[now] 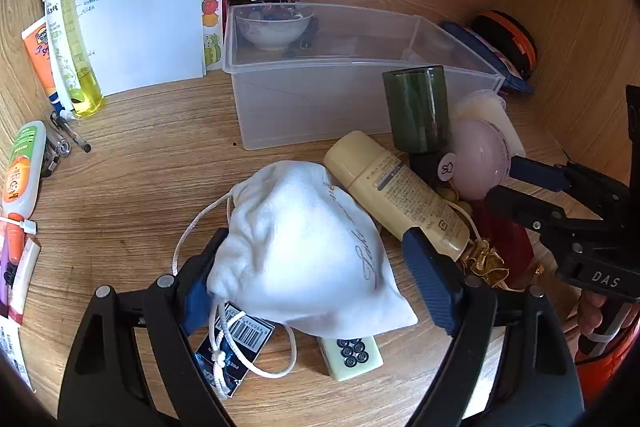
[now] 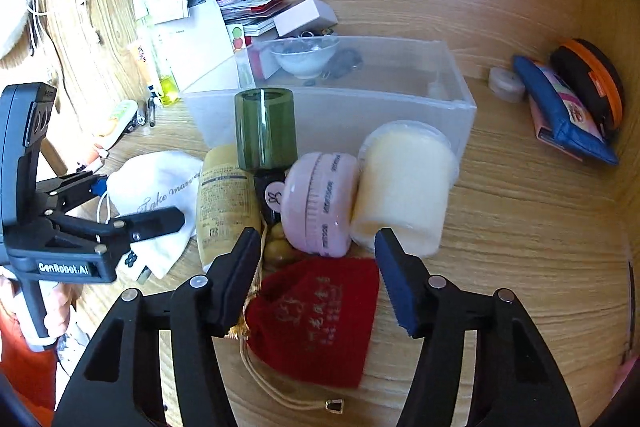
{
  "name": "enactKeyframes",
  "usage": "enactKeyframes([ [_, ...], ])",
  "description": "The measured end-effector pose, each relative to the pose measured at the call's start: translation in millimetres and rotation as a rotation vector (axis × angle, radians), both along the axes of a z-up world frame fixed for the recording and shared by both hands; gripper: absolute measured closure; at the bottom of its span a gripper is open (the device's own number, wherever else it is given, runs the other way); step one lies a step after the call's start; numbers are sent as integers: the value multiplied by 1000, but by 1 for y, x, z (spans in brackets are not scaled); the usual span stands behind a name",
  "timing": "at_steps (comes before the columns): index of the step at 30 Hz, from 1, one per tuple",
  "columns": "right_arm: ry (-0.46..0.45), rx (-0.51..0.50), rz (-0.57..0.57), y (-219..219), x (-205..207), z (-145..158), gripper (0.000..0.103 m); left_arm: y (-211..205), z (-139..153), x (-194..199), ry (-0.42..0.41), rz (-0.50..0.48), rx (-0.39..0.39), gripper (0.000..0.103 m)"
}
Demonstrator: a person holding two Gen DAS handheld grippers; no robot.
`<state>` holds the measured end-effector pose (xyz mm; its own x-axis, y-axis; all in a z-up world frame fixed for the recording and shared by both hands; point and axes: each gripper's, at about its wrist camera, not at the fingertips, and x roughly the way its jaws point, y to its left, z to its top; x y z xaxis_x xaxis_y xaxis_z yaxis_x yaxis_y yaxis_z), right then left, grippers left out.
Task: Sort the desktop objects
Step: 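Grasp the white drawstring pouch with the left tool while the right tool grasps the pink round compact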
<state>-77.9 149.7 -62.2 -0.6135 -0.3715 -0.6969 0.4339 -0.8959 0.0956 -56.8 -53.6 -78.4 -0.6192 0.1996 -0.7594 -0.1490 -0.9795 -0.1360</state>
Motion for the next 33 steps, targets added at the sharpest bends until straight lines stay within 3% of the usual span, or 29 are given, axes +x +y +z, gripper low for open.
enactKeyframes([
  [5,-6,32,14,-13,-5,-1,60,0,-5,-9,-44,17,-24,18],
  [10,-11,59,6,-22,-9,-6,62,1,-9,-15,-59,-1,-44,19],
  [13,-1,73,-7,-22,-11,-7,68,0,-12,-19,-75,-15,-38,27],
  [16,-1,63,-9,-21,-14,-6,67,3,-11,-18,-60,-28,-55,32],
  [21,7,45,-17,-19,-11,-6,68,2,-8,-15,-30,-12,-62,49],
  [33,27,-2,-20,-3,5,4,69,-6,12,-8,22,24,-16,64],
])
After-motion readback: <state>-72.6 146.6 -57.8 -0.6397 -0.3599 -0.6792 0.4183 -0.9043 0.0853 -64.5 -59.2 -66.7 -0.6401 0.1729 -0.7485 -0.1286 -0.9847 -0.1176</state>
